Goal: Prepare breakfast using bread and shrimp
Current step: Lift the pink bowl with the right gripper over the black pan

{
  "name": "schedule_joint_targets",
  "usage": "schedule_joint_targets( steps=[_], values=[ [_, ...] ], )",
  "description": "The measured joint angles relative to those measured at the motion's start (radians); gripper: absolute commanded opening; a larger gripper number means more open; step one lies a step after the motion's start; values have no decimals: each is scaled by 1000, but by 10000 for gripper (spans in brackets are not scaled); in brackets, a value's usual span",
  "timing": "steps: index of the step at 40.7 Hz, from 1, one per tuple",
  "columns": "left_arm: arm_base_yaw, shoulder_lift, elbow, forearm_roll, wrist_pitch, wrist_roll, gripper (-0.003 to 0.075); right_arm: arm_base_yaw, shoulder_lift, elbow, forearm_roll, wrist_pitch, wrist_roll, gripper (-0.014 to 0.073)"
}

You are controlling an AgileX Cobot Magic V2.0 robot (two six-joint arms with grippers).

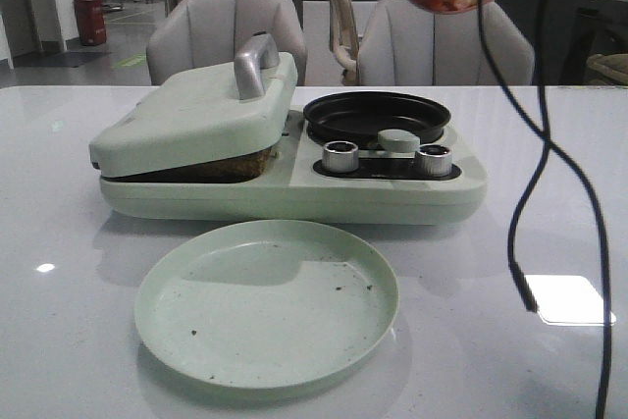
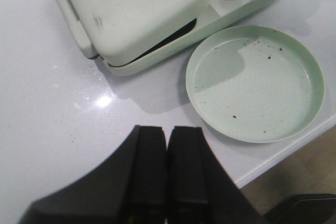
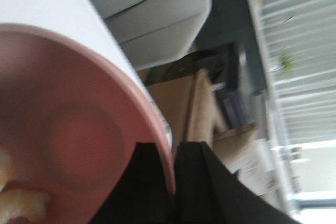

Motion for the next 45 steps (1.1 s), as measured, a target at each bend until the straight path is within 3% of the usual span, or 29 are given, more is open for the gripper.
schedule_joint_targets(
  steps=[5, 10, 35, 45],
  values=[
    [0, 0, 0, 2, 0, 0, 101, 45, 70, -2, -231, 34, 111, 44],
    [0, 0, 0, 2, 0, 0, 101, 76, 124, -12, -341, 69, 172, 44],
    [0, 0, 0, 29, 0, 0, 101, 84, 155, -226, -370, 77, 142, 44],
    [0, 0, 0, 31, 0, 0, 101, 84, 158, -242, -370, 77, 129, 44]
  ],
)
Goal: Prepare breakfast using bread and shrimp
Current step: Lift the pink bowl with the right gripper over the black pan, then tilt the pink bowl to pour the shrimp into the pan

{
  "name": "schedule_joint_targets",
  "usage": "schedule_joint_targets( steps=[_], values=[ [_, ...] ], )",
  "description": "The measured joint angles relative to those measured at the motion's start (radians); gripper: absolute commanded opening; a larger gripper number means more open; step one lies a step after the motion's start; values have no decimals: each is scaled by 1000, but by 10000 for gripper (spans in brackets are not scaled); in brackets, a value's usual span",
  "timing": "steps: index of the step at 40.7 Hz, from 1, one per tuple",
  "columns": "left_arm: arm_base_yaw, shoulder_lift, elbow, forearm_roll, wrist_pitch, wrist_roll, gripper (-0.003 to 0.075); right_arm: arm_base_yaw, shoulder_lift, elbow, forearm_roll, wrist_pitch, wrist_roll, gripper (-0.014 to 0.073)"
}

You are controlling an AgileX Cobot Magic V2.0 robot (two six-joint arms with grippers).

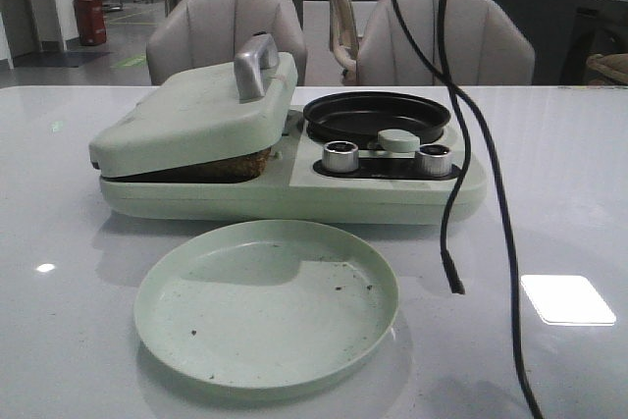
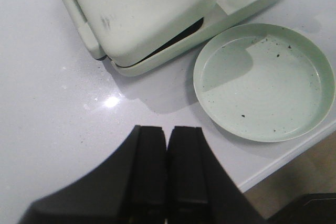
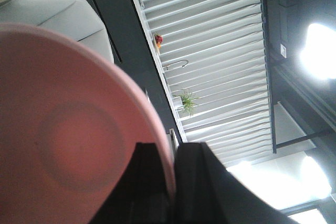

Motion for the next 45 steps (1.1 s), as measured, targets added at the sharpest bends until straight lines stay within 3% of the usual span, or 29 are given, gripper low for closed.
schedule_joint_targets(
  steps=[10, 17, 26, 45],
  values=[
    [0, 0, 0, 1, 0, 0, 101, 2, 126, -6, 79, 79, 18, 44],
    [0, 0, 0, 1, 2, 0, 101, 6, 224, 1, 57, 96, 18, 44],
    [0, 0, 0, 13, 2, 0, 101, 7, 209, -5, 2, 109, 18, 44],
    [0, 0, 0, 29, 2, 0, 101, 23, 189, 27, 27, 153, -5, 44]
  ],
)
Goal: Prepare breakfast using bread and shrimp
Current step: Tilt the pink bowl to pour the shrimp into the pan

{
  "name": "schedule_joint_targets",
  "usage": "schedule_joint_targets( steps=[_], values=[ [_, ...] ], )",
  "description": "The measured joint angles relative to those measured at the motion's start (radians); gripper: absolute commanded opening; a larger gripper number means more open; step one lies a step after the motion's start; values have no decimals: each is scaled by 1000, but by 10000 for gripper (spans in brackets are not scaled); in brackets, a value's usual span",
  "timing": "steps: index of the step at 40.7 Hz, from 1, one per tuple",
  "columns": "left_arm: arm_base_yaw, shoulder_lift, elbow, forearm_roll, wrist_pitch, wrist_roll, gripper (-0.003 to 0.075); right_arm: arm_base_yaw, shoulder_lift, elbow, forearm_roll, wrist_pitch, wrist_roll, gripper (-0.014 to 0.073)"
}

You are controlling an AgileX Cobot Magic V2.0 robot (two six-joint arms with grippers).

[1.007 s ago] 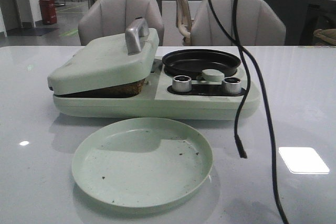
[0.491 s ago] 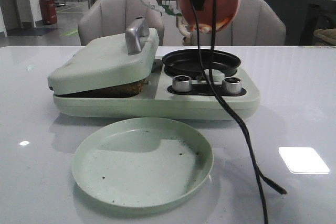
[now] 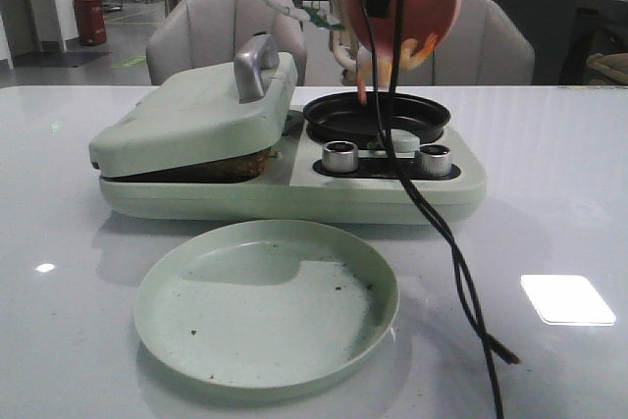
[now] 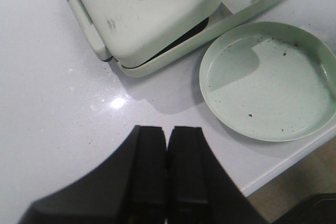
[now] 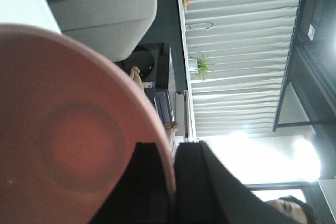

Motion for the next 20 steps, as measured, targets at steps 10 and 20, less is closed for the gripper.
schedule_joint_targets(
  steps=[10, 20],
  values=[
    [0, 0, 0, 6, -2, 0, 101, 11, -12, -43, -20, 10, 51, 44],
    [0, 0, 0, 9, -2, 0, 101, 11, -52, -40, 125, 95, 104, 43]
  ],
)
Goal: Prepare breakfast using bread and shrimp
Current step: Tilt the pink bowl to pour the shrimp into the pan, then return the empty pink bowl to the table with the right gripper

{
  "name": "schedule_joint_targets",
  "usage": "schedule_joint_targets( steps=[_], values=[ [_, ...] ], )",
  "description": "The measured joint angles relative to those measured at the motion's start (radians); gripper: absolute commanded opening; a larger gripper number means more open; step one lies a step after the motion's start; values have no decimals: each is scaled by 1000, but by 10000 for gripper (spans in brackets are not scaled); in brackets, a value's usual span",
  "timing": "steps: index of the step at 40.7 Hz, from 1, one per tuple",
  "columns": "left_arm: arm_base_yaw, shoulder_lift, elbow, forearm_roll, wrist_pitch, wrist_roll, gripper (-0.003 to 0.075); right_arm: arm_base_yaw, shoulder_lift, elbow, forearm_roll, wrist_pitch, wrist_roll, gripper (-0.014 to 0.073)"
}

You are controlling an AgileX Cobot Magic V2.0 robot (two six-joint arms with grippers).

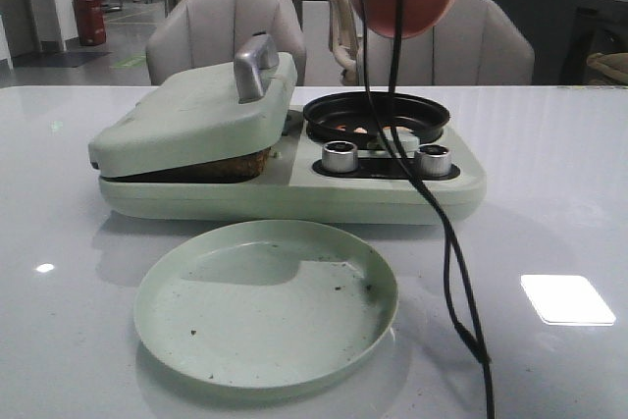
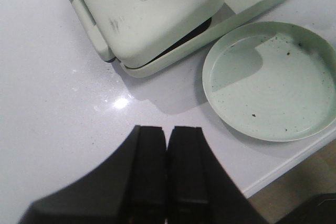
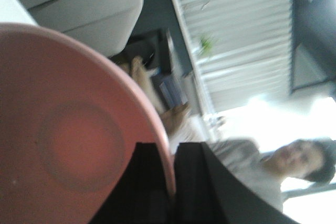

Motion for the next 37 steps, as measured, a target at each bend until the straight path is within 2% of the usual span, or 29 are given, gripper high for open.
schedule_joint_targets(
  steps=[5, 12, 17, 25, 31, 37],
  values=[
    [0, 0, 0, 0, 0, 0, 101, -31, -123, 29, 268, 31, 2, 43],
    [0, 0, 0, 0, 0, 0, 101, -183, -346, 225, 611, 5, -43, 43],
    [0, 0, 0, 2, 0, 0, 101, -351, -479, 407, 878, -37, -163, 43],
    [0, 0, 0, 3, 0, 0, 101, -611, -590, 700, 1330, -149, -407, 43],
    [0, 0, 0, 3, 0, 0, 101, -740, -597, 872, 1546, -281, -515, 43],
    [0, 0, 0, 4, 0, 0, 101, -789, -597, 977, 1587, -415, -539, 43]
  ],
)
